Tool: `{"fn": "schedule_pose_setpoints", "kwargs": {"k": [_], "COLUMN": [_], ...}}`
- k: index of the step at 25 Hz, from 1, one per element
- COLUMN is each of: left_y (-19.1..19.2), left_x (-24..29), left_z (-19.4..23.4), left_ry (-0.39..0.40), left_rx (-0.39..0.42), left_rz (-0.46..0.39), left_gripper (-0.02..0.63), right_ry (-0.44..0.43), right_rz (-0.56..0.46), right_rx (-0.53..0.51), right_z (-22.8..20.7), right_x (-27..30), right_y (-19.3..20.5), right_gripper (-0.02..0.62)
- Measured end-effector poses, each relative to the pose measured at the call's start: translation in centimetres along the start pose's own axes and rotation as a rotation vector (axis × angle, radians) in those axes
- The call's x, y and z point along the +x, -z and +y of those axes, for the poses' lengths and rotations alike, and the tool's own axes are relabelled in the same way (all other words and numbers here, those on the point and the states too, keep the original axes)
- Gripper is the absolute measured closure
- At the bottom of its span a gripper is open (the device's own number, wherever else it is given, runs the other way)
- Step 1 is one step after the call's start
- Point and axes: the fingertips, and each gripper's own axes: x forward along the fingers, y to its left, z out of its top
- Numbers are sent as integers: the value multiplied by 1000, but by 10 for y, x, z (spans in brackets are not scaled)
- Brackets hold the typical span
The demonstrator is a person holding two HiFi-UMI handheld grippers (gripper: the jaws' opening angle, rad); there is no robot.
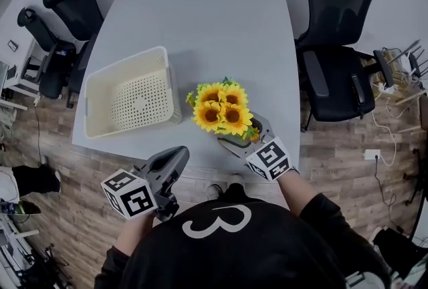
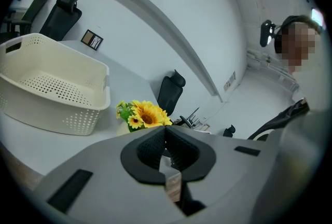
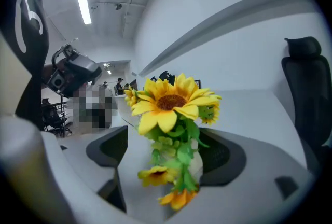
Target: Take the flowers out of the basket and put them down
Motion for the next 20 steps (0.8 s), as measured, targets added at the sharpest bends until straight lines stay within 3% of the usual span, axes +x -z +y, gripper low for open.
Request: {"fn": "schedule_pose_setpoints", "kwargs": {"k": [5, 13, 15, 20], "left_y": [7, 11, 13, 20], "left_x": [23, 46, 37, 4], "left_z": [-10, -58, -65, -70], "left_ry": [46, 224, 257, 282], "left_rx": [4, 150, 154, 169], "left_rz": [44, 138, 138, 108], "left_gripper": [594, 594, 594, 594], "right_ry": [23, 76, 73, 55], "right_rz": [-27, -174, -229, -291], "right_rx": [20, 17, 34, 20], "right_z": [-2, 24, 41, 86], "right_x": [-38, -106, -114, -134], "right_y": [-9, -79, -97, -127], "right_gripper": [192, 203, 328, 532]}}
